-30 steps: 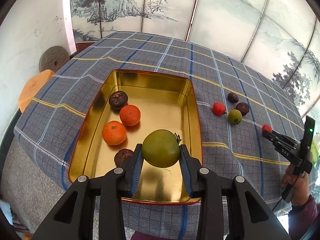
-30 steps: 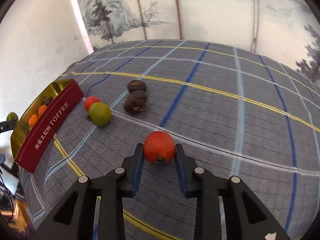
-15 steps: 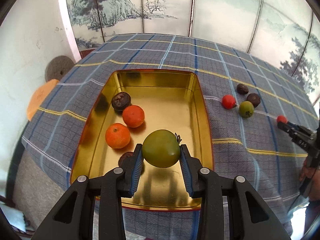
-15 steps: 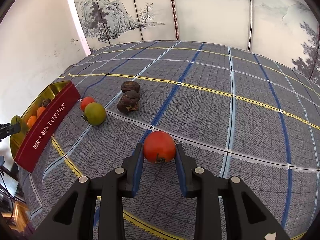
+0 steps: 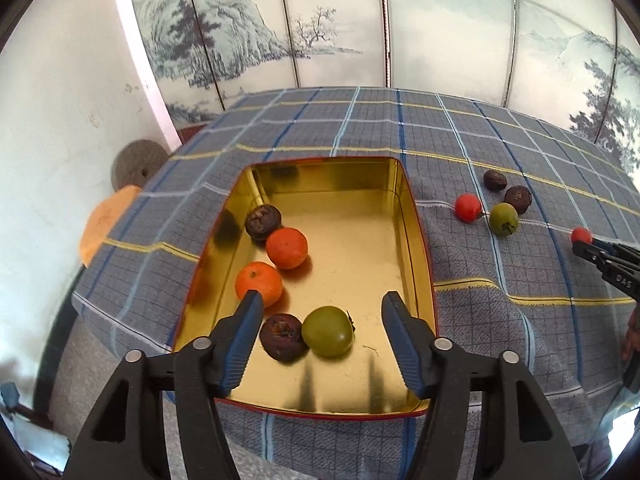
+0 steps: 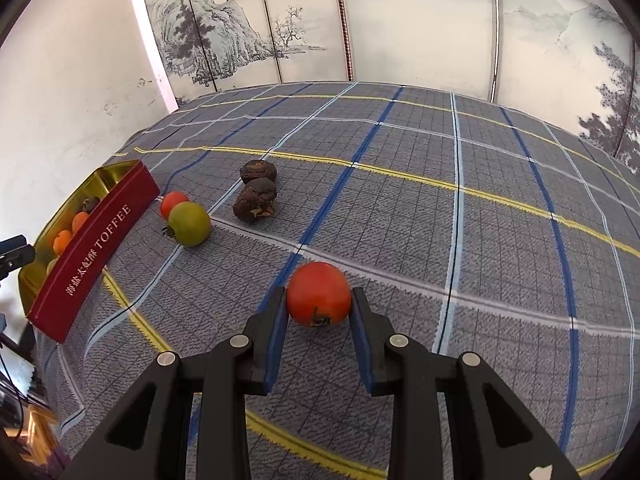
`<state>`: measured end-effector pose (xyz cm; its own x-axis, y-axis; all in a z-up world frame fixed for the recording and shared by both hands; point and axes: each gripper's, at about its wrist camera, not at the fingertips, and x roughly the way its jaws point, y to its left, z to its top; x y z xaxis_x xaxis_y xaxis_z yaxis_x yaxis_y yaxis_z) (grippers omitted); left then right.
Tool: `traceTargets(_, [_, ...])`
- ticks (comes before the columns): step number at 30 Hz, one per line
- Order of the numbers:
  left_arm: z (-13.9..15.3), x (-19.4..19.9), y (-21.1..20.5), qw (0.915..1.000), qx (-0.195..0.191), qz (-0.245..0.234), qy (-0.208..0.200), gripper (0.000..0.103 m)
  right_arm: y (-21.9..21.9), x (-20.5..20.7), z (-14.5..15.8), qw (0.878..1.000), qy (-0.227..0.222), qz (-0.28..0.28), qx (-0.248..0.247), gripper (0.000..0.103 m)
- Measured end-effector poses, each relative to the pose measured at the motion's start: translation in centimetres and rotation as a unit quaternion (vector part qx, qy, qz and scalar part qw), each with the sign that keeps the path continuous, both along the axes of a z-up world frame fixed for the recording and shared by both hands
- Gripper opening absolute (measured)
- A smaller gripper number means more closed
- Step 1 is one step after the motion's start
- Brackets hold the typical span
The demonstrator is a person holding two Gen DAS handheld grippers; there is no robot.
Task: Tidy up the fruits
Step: 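Carry the red tomato in the right gripper into the tin and release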
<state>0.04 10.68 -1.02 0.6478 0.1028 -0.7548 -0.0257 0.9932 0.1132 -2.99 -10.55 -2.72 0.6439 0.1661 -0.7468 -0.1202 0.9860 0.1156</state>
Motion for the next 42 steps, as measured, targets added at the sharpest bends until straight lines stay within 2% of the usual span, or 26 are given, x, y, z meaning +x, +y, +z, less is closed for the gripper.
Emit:
traceTargets(11, [0.0,-0.7,0.7,1.0000,0.005,0.007,-0.004,0.069,6.9,-0.3,4.6,0.996,-0.037,0.081,0.003,0.028])
traceTargets(18, [-0.2,-1.2,2.0,0.9998,0.008,0.018,-0.009,0.072,11.5,-0.7,6.2,0.991,-0.048,0.128,0.002,0.028])
traceTargets(31, [-0.4,-2.0,4.5,0.9990,0.007,0.040,-0.016,0.075,18.2,0.4,6.6,0.980,-0.033,0.195,0.019,0.028])
traceTargets(42, [-0.5,-3.0,7.0,0.9974,0.008,0.068,-0.022,0.076,23.0,3.0,4.2,0.973,0.005,0.231,0.023,0.029])
